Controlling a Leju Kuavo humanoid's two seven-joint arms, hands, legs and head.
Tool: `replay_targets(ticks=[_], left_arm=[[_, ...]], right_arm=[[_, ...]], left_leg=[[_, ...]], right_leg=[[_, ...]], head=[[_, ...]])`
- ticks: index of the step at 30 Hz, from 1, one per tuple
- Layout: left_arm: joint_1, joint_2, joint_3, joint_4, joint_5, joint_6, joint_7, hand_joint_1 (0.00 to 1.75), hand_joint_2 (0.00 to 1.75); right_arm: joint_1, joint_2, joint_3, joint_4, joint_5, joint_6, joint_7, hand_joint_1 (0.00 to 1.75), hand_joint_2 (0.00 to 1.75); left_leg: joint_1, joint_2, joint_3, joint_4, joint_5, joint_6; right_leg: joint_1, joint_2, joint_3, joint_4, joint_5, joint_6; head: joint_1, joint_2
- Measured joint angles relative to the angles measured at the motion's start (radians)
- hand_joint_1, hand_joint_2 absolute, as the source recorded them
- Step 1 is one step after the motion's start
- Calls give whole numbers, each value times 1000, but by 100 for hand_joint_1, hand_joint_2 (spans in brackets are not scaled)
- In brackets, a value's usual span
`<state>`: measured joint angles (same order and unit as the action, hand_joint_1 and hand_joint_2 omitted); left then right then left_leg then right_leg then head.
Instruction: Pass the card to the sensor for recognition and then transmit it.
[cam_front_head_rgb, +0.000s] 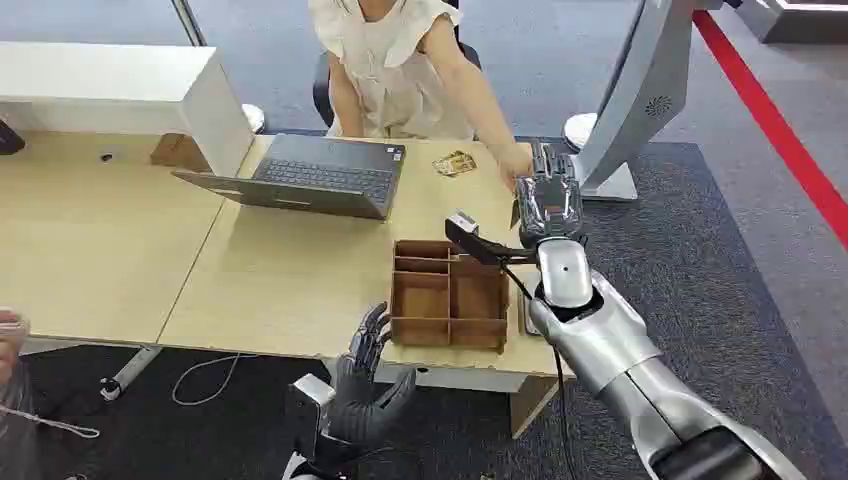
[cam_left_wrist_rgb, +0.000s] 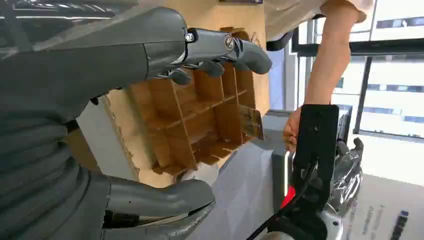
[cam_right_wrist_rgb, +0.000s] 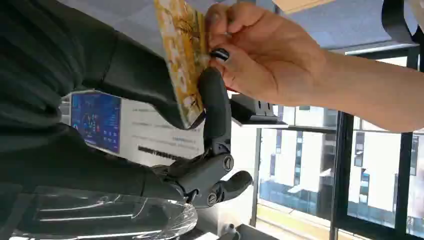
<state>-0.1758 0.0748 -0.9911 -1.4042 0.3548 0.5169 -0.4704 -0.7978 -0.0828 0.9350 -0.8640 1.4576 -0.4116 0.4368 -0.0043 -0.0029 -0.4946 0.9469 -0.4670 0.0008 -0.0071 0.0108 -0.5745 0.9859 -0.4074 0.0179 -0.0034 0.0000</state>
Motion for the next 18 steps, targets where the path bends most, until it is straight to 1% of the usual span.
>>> replay_targets(ticks=[3, 10, 14, 18], left_arm=[[-2, 0, -3, 0, 4, 6, -1, 0, 175], [-2, 0, -4, 0, 11, 20, -5, 0, 175], [0, 0, -3, 0, 10, 20, -9, 0, 175], [1, 0, -2, 0, 2, 17, -13, 0, 175]], right_arm=[[0, 4, 0, 2, -7, -6, 0, 175, 175], [5, 3, -4, -4, -66, -36, -11, 175, 175], [20, -8, -12, -26, -75, -42, -15, 175, 175], [46, -37, -26, -65, -82, -55, -5, 175, 175]], left_leg=[[0, 0, 0, 0, 0, 0], [0, 0, 0, 0, 0, 0], [0, 0, 0, 0, 0, 0], [0, 0, 0, 0, 0, 0]], right_leg=[[0, 0, 0, 0, 0, 0], [0, 0, 0, 0, 0, 0], [0, 0, 0, 0, 0, 0], [0, 0, 0, 0, 0, 0]], head=[[0, 0], [0, 0], [0, 0], [0, 0]])
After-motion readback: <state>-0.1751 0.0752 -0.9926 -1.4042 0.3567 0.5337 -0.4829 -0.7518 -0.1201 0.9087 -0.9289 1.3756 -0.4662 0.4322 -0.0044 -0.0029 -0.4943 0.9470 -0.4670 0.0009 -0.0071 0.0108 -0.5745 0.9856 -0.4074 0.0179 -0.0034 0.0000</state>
